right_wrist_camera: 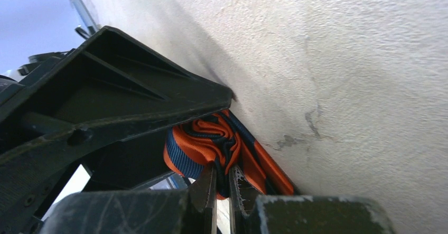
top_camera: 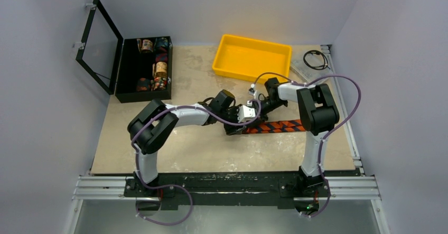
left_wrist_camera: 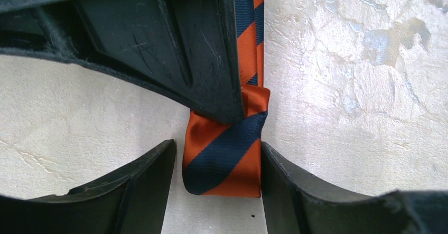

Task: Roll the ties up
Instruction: Roll the tie at the center of the board.

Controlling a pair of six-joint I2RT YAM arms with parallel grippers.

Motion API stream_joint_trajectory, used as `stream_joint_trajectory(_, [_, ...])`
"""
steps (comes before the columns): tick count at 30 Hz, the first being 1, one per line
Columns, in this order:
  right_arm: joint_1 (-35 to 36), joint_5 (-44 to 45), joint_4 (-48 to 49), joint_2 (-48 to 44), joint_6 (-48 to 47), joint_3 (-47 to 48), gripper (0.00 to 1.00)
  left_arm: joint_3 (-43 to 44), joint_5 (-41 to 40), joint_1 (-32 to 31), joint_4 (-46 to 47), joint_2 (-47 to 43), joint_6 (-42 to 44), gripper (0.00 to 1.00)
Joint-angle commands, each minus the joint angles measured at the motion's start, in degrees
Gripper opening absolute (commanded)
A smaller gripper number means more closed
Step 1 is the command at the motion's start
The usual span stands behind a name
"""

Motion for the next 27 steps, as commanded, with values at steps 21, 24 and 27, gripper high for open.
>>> stream_joint_trajectory(21, [3.16,21.3,5.12,1.41,-4.4,0.68,0.0,-15.62,3.12,0.28,29.0,1.75,-10.92,0.28])
stream_joint_trajectory(24, [3.16,17.38,4.8,0.58,-4.09,2.95,0.17,-15.25,-3.09,-0.21,18.96,-0.72,-5.72,0.25])
stream_joint_trajectory(27, [1.73,11.75,2.24,-0.68,-4.33,4.86,0.35,-14.33,-7.67,-0.34,11.79,-1.57,-2.87,0.25])
